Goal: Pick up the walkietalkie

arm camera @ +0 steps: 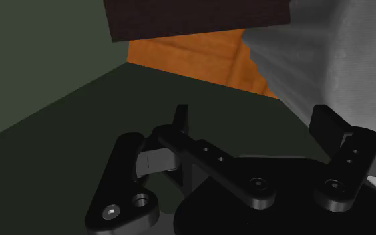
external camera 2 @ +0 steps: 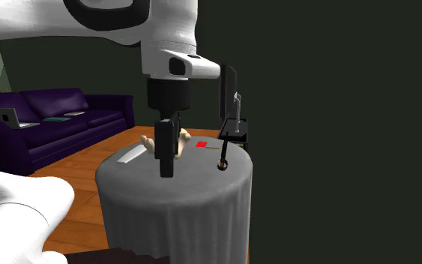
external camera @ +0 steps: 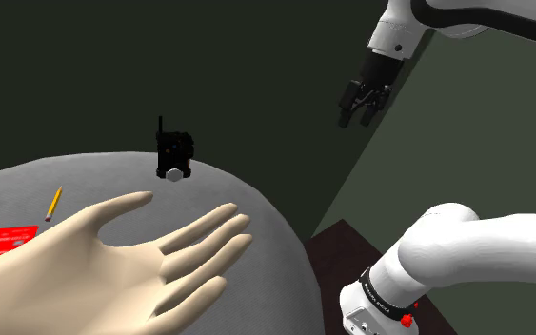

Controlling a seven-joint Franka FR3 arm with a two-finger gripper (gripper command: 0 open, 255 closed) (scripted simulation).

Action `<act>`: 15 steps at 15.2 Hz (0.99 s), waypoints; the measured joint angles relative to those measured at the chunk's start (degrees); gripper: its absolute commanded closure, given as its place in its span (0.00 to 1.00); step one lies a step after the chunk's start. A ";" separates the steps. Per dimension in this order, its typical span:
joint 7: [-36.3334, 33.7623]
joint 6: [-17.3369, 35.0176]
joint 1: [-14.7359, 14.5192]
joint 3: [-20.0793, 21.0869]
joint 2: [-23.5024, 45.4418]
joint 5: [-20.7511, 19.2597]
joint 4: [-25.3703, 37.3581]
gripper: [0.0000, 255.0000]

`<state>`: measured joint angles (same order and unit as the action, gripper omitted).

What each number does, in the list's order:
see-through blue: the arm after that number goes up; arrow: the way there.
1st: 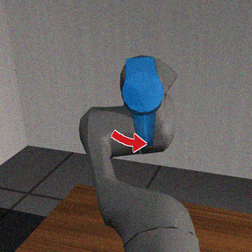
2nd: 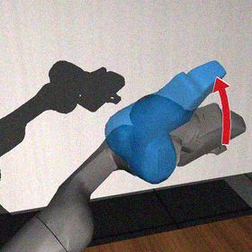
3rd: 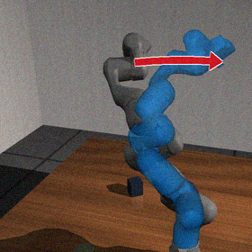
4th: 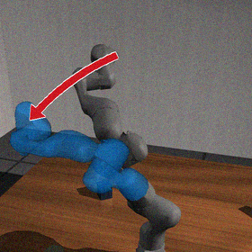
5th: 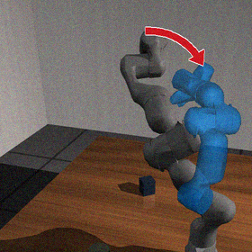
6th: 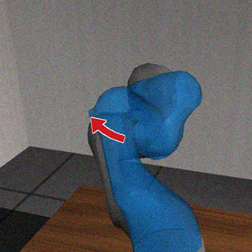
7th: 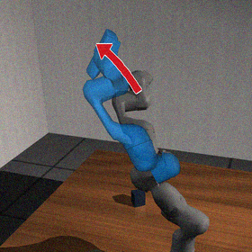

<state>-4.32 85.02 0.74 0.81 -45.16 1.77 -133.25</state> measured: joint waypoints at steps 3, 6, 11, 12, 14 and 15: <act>2.08 1.85 -1.06 -0.22 2.07 0.19 0.36 0.00; 6.69 5.72 -3.53 -0.37 6.88 0.92 1.67 0.00; 15.13 11.82 -7.78 -0.26 16.26 2.47 5.63 0.00; 16.87 12.67 -8.57 -0.21 17.83 2.80 6.45 0.00; 20.30 14.30 -10.15 0.01 20.84 3.52 8.06 0.00; 22.18 15.12 -10.82 0.01 22.28 3.80 8.77 0.00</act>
<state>17.86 100.14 -10.09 0.82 -22.88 5.58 -124.48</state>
